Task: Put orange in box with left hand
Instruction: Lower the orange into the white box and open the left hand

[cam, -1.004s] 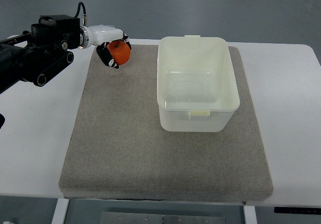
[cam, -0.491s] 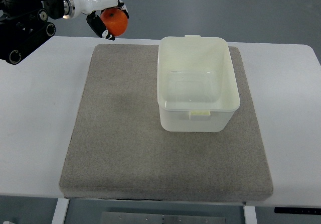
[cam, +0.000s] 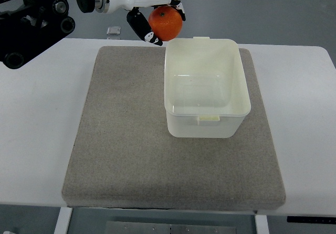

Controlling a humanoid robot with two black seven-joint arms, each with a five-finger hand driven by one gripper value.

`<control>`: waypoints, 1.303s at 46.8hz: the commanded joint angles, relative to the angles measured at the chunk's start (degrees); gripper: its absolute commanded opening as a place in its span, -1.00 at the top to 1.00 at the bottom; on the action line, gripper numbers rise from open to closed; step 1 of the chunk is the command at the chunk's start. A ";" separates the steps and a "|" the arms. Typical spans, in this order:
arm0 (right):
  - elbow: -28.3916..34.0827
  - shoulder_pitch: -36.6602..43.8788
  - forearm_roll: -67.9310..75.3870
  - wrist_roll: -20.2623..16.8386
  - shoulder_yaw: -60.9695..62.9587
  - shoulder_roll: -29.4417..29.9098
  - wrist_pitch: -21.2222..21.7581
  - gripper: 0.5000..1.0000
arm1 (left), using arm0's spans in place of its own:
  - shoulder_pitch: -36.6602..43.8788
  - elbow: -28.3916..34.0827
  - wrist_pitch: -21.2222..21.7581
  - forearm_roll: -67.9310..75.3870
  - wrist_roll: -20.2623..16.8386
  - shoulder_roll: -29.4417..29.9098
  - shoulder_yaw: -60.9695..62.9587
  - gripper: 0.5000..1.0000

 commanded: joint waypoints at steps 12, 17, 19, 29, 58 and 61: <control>-0.04 0.00 0.03 0.00 0.00 0.00 0.00 -0.70 | -0.08 0.42 -1.54 1.25 0.08 -5.65 1.78 1.00; -0.04 0.00 -0.06 0.00 0.00 0.00 0.00 -0.70 | -0.08 1.65 -1.37 1.51 0.25 -8.10 3.19 1.00; -0.04 0.00 0.02 0.00 0.00 0.00 0.00 -0.70 | 0.01 2.26 -1.37 1.77 0.34 -9.16 3.45 1.00; -0.04 0.00 0.03 0.00 0.00 0.00 0.00 -0.70 | 0.80 4.64 -1.28 4.84 2.01 -13.03 4.59 1.00; 0.04 0.00 0.03 0.00 0.00 0.00 0.00 -0.70 | 4.85 7.89 0.21 8.63 2.01 -18.04 4.86 -0.24; -0.04 0.00 0.02 0.00 0.00 0.00 0.00 -0.70 | 4.85 7.98 0.22 8.54 2.01 -18.04 4.77 -0.51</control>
